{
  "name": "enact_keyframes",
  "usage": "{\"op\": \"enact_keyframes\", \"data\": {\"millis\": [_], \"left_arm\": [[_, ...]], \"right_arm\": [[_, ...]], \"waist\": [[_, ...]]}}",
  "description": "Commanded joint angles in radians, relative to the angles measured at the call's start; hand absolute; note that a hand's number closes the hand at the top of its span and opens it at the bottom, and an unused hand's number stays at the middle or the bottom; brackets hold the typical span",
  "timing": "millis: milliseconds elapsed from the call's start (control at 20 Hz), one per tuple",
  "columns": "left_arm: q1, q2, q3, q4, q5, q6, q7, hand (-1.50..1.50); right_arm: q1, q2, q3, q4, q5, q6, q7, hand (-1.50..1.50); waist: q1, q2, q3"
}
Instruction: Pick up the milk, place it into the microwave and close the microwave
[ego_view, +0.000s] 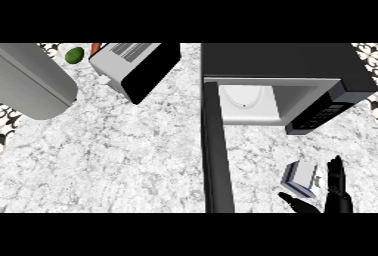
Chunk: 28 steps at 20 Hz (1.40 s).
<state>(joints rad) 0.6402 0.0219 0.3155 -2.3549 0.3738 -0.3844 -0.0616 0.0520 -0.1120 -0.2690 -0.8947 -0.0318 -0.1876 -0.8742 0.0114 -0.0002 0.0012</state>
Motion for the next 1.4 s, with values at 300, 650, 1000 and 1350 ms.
{"op": "enact_keyframes", "data": {"millis": [300, 650, 1000, 1350], "left_arm": [[-0.04, 0.0, 0.033, -0.076, 0.06, 0.016, 0.071, -1.5], [-0.014, 0.024, 0.087, -0.067, 0.125, -0.023, 0.056, -1.5], [0.019, -0.019, 0.06, -0.042, 0.075, -0.077, -0.014, -1.5], [0.017, -0.011, 0.055, -0.116, 0.099, -0.019, 0.076, -1.5]], "right_arm": [[-0.144, -0.062, -0.02, 0.288, 0.02, 0.076, -0.202, 1.5], [-0.189, -0.04, -0.033, 0.315, 0.033, 0.024, -0.301, 1.5], [-0.253, -0.065, 0.07, 0.234, 0.067, 0.17, -0.199, 1.5], [-0.254, -0.094, 0.154, 0.16, 0.064, 0.373, -0.157, 1.5]], "waist": [[0.0, 0.001, 0.0], [0.002, 0.0, 0.0], [0.011, -0.002, -0.001], [-0.005, -0.003, -0.001]]}}
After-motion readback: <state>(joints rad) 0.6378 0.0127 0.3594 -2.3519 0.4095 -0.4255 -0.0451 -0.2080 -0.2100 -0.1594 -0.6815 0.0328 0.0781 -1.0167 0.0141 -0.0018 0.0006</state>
